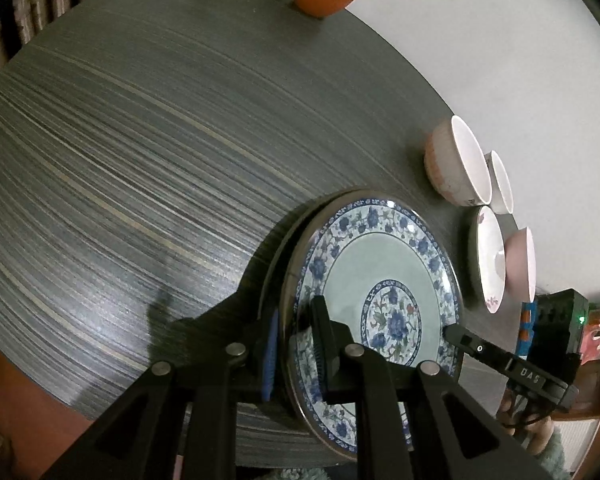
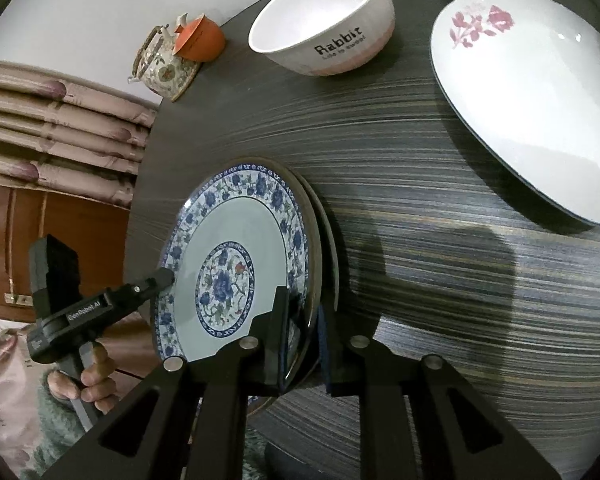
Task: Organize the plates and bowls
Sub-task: 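Lower the stacked plates to the table and open both grippers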
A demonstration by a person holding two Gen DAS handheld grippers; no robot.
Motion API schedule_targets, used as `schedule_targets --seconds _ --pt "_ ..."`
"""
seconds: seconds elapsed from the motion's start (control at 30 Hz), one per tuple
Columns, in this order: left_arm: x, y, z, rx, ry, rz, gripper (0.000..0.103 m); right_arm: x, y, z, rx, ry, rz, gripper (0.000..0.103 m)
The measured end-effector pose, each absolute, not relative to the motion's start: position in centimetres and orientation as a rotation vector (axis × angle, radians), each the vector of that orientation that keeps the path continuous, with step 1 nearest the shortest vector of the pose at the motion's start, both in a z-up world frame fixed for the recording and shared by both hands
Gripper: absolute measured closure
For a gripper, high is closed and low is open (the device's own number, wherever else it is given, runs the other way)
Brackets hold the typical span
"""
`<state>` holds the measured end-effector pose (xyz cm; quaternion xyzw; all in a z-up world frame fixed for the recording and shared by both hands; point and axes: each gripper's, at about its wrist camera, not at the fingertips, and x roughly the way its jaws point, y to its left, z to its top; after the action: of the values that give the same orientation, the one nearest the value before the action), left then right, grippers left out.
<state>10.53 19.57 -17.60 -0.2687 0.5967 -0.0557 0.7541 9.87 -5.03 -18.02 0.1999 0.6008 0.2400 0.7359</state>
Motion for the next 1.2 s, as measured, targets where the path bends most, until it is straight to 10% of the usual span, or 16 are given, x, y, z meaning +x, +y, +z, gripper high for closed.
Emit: schedule_targets --seconds 0.43,1.2 --pt "11.0 18.8 -17.3 -0.551 1.296 -0.079 0.087 9.0 -2.5 -16.7 0.243 1.303 0.47 0.068" --pt "10.9 16.1 -16.8 -0.354 1.272 -0.034 0.081 8.8 -0.2 -17.2 -0.006 1.333 0.395 0.066"
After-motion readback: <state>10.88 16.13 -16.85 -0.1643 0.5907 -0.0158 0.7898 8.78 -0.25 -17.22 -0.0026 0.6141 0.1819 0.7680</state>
